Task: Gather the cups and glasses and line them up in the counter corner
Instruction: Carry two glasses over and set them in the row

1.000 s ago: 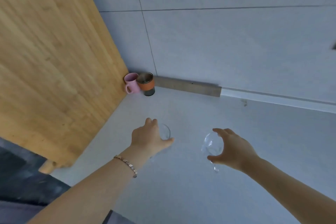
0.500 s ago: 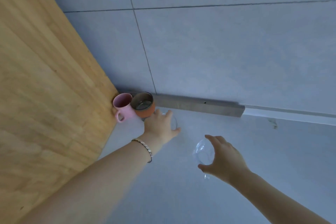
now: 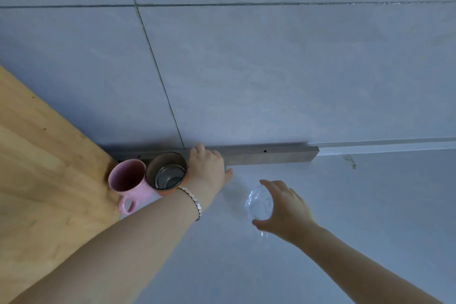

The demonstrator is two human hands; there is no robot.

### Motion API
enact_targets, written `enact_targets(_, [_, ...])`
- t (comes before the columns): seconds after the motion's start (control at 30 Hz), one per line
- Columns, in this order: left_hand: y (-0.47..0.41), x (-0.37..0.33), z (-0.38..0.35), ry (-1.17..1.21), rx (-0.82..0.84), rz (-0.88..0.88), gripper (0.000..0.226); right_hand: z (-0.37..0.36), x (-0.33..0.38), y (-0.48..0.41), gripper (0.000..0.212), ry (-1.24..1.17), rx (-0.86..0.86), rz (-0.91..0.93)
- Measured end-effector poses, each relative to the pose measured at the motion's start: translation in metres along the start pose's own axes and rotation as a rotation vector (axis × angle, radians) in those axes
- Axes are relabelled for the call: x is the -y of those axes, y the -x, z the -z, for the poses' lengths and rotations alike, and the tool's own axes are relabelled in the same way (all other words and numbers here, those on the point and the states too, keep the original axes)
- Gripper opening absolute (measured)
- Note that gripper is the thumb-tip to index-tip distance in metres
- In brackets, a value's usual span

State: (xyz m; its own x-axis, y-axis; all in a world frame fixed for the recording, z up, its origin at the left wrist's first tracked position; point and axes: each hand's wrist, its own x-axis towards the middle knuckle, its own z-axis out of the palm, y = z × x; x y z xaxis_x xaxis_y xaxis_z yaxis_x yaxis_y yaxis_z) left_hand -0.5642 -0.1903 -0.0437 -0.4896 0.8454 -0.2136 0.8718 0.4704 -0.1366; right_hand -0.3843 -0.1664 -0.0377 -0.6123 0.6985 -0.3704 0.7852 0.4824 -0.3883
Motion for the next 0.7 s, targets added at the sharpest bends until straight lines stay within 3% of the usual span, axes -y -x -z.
enact_targets(0.13, [-0.002, 0.033, -0.008, 0.110, -0.053, -0.216, 0.083, -0.005, 0.011, -0.026, 0.090, -0.021, -0.021, -0.020])
enact_targets(0.23, [-0.004, 0.060, -0.011, 0.244, 0.015, -0.351, 0.103, -0.006, 0.022, -0.048, 0.089, -0.038, -0.049, -0.018])
enact_targets(0.47, [-0.004, 0.085, -0.019, 0.234, 0.027, -0.409, 0.109, -0.010, 0.043, -0.077, 0.089, -0.111, -0.083, -0.056])
enact_targets(0.7, [-0.001, 0.080, -0.027, 0.207, -0.097, -0.345, 0.084, -0.017, 0.048, -0.074, 0.093, -0.125, -0.095, -0.076])
